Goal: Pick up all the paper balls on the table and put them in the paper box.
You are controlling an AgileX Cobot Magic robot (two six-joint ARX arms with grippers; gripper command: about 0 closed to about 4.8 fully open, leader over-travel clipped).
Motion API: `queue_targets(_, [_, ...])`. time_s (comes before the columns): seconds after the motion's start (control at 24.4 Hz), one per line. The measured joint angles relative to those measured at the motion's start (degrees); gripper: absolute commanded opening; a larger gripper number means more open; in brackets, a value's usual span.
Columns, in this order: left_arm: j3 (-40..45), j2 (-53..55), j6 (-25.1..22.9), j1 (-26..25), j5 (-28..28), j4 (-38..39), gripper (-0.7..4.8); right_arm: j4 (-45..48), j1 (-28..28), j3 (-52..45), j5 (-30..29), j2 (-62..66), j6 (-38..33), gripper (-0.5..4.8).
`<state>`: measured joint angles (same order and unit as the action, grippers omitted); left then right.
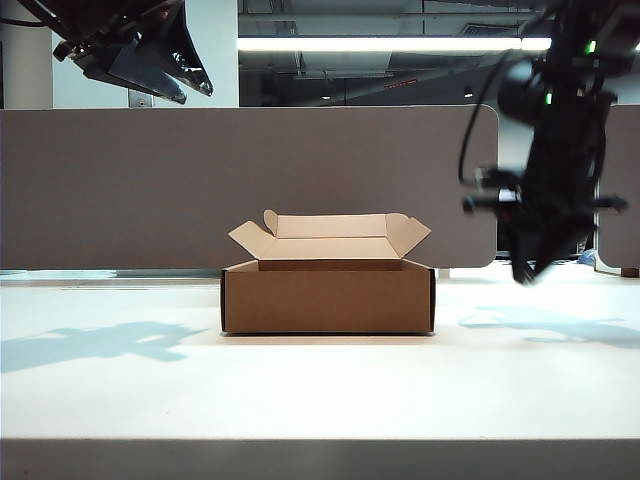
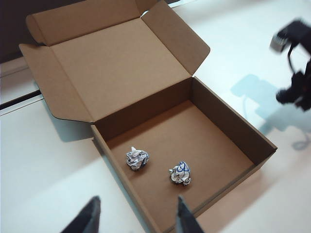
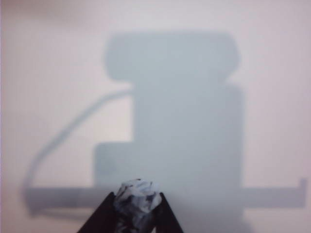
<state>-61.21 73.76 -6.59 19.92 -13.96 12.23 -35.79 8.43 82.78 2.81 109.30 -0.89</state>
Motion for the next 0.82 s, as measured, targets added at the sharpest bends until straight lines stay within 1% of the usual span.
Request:
queue_targets(0.2, [0.0,0.0,0.0,0.0,0.0,-0.02,1.92,4.96,0.77,0.37,-7.48,-4.04,-1.77,1.16])
queue_targets(0.25, [0.0,0.0,-0.02,0.0,0.0,-0.02,1.92,5.66,2.12,0.37,-9.64,-4.37,-1.97,1.16])
queue_targets(0.29, [0.0,0.0,-0.02,0.0,0.0,-0.02,1.92,6.21,3.02,0.37,-10.6,-4.37,-2.05,1.16])
queue_targets(0.33, [0.0,0.0,-0.02,0.02,0.0,-0.07,1.92,6.45,5.16,0.68,-12.41,-4.24,-2.1,1.16])
queue_targets(0.57, [0.0,0.0,-0.13,-0.02,0.0,-0.44,1.92,11.54,11.08,0.68,-13.25,-4.02,-1.86,1.22])
queue_targets(0.7, [0.0,0.0,-0.22,0.02,0.0,-0.44,1.92,13.27,12.79,0.72,-13.05,-4.02,-1.68,2.26])
queue_targets(0.82, [0.0,0.0,-0.22,0.0,0.0,-0.44,1.92,13.42,12.76,0.72,-12.79,-4.02,-1.68,2.44])
